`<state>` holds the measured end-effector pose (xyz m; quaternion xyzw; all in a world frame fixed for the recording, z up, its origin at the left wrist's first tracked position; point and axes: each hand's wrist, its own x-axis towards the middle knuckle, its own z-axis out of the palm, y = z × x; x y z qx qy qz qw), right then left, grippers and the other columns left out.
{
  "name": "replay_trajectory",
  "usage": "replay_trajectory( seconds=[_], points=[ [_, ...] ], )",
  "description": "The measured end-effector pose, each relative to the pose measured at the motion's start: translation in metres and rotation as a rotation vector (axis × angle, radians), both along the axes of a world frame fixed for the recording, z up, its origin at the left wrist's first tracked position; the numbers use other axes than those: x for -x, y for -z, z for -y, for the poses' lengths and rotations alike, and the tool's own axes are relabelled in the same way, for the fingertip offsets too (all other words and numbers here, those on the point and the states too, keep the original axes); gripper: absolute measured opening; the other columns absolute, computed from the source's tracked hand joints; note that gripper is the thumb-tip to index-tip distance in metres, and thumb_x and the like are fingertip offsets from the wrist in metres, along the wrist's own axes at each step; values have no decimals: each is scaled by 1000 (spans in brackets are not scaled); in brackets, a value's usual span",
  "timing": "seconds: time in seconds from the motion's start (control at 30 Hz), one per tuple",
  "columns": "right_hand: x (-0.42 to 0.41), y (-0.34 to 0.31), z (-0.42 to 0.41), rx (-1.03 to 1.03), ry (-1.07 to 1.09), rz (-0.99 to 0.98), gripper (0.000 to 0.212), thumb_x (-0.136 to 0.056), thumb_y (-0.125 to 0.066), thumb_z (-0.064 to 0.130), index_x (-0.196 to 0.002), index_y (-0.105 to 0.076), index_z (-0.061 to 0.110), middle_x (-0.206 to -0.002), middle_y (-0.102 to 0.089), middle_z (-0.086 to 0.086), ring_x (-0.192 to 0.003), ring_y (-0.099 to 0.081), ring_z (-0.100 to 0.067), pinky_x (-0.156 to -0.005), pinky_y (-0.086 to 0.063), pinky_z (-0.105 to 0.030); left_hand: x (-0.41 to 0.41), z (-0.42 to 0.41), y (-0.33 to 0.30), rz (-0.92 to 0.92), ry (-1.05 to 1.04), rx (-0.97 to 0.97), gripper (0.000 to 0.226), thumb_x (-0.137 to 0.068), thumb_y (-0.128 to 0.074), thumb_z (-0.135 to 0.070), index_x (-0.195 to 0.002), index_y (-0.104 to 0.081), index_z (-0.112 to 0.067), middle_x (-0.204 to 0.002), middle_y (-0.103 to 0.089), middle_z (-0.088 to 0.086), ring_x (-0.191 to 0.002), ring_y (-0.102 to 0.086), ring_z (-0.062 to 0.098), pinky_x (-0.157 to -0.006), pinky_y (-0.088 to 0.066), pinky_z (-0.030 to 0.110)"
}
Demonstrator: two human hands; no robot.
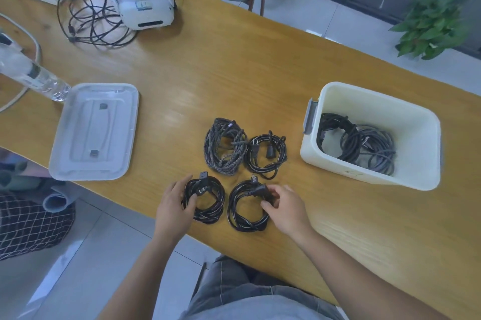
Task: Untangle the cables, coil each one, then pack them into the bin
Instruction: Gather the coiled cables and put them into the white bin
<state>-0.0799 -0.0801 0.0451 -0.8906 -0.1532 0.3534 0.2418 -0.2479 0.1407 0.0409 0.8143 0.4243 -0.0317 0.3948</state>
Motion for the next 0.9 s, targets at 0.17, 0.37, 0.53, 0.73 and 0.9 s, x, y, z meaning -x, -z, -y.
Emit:
replay_trajectory(
  seconds=[0.17,0.37,0.53,0.73,0.9],
  points=[
    [-2,5,2,-10,52,-18,32,-96,-70,25,-127,-68,31,-114,-62,7,-86,-61,-4,-70,-45,-13,-1,-9,0,23,-8,19,35,-98,-67,-22,-132,-67,-28,-113,-64,-5,-92,-59,9,-71,-45,29],
    [-11,2,5,-121,207,-153,30,-99,-62,10,-121,-72,27,-98,-73,8,-59,-72,-17,-69,-64,-38,0,-8,-2,72,-47,36,26,-98,-68,-19,-122,-73,-29,-112,-68,-12,-103,-61,13,-80,-53,35],
    [-19,-23,8,-194,257,-164,29,-100,-64,12,-124,-73,25,-92,-76,1,-62,-73,-17,-66,-62,-27,-6,-1,-16,166,-122,112,25,-99,-68,-17,-117,-72,-33,-107,-71,-10,-100,-61,2,-73,-45,15],
    [-34,-64,23,-285,320,-137,25,-100,-65,17,-119,-74,31,-92,-78,6,-65,-75,-16,-70,-63,-31,-38,3,-46,268,-110,146,26,-99,-68,-21,-118,-73,-37,-110,-71,-11,-97,-60,-11,-71,-44,10],
    [-53,-98,51,-413,457,-94,26,-98,-68,12,-116,-77,27,-103,-78,11,-79,-75,-15,-67,-65,-35,-84,14,-80,413,-55,228,27,-98,-70,-14,-114,-73,-35,-104,-72,-12,-93,-64,-7,-68,-51,12]
  ],
)
